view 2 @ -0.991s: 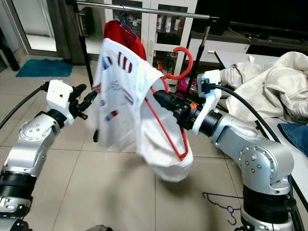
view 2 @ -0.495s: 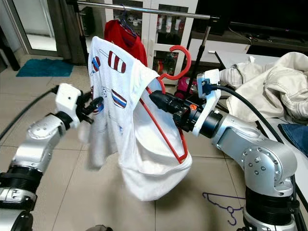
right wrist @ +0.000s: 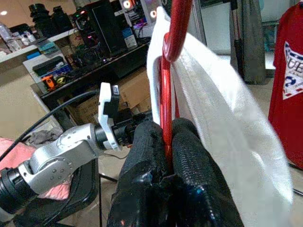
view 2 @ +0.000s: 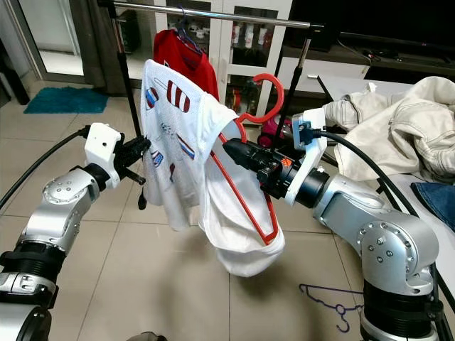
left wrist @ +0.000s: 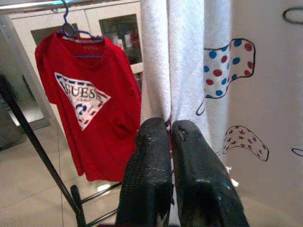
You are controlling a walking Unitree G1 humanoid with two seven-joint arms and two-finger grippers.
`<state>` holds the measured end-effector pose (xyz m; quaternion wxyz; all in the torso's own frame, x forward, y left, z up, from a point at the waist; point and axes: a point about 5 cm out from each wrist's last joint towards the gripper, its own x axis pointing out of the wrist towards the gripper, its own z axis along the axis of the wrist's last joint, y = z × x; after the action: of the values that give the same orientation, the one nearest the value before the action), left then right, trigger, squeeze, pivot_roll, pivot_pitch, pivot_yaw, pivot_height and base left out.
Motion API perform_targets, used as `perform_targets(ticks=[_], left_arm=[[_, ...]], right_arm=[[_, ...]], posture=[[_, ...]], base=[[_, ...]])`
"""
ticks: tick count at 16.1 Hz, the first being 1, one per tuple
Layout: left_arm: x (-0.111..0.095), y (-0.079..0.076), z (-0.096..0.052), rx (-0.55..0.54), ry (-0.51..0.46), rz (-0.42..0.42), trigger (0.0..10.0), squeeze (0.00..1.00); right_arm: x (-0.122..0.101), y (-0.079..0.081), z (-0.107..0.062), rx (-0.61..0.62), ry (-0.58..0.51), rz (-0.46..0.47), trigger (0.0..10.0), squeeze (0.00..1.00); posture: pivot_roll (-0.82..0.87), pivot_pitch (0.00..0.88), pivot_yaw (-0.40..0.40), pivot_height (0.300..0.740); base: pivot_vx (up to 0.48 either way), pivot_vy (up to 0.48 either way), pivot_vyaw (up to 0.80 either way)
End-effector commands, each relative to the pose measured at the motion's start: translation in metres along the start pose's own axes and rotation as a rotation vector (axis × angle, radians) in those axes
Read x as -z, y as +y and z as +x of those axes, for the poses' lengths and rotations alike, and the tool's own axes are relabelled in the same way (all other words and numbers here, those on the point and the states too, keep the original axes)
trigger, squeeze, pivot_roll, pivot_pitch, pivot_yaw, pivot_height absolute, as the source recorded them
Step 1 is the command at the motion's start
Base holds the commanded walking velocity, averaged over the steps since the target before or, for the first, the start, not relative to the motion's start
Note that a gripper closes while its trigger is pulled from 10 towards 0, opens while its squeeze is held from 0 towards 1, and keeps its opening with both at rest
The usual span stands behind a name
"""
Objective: Hang hanger
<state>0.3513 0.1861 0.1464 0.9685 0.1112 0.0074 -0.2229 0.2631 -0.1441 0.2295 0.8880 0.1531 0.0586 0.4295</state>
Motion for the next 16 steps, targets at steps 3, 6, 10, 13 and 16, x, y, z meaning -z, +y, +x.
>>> perform_targets(ticks=[3, 6, 10, 13, 16], left_arm=[[-0.003, 0.005, 0.002, -0.008, -0.010, 0.002, 0.0, 0.00], [-0.002, 0.005, 0.001, -0.006, -0.006, -0.001, 0.0, 0.00], [-0.011, 0.006, -0.008, -0.029, -0.095, -0.030, 0.0, 0.00], [-0.013, 0.018, -0.022, -0.135, -0.134, -0.040, 0.0, 0.00], [-0.007, 0.037, -0.037, -0.274, -0.113, -0.033, 0.0, 0.00]], right_arm=[[-0.010, 0.006, -0.003, -0.021, -0.057, -0.030, 0.0, 0.00], [-0.011, 0.006, -0.003, -0.019, -0.058, -0.029, 0.0, 0.00], [-0.003, -0.014, 0.001, 0.186, -0.039, 0.035, 0.0, 0.00], [0.016, -0.032, 0.000, 0.349, 0.015, 0.122, 0.0, 0.00], [0.018, -0.036, -0.002, 0.380, 0.019, 0.142, 0.0, 0.00]], posture=[[-0.12, 0.000, -0.029, 0.740], [-0.12, 0.000, -0.029, 0.740], [-0.12, 0.000, -0.025, 0.740], [-0.11, 0.000, -0.029, 0.740], [-0.11, 0.000, -0.029, 0.740]], base=[[0.000, 0.000, 0.00], [0.000, 0.000, 0.00], [0.000, 0.000, 0.00], [0.000, 0.000, 0.00], [0.000, 0.000, 0.00]])
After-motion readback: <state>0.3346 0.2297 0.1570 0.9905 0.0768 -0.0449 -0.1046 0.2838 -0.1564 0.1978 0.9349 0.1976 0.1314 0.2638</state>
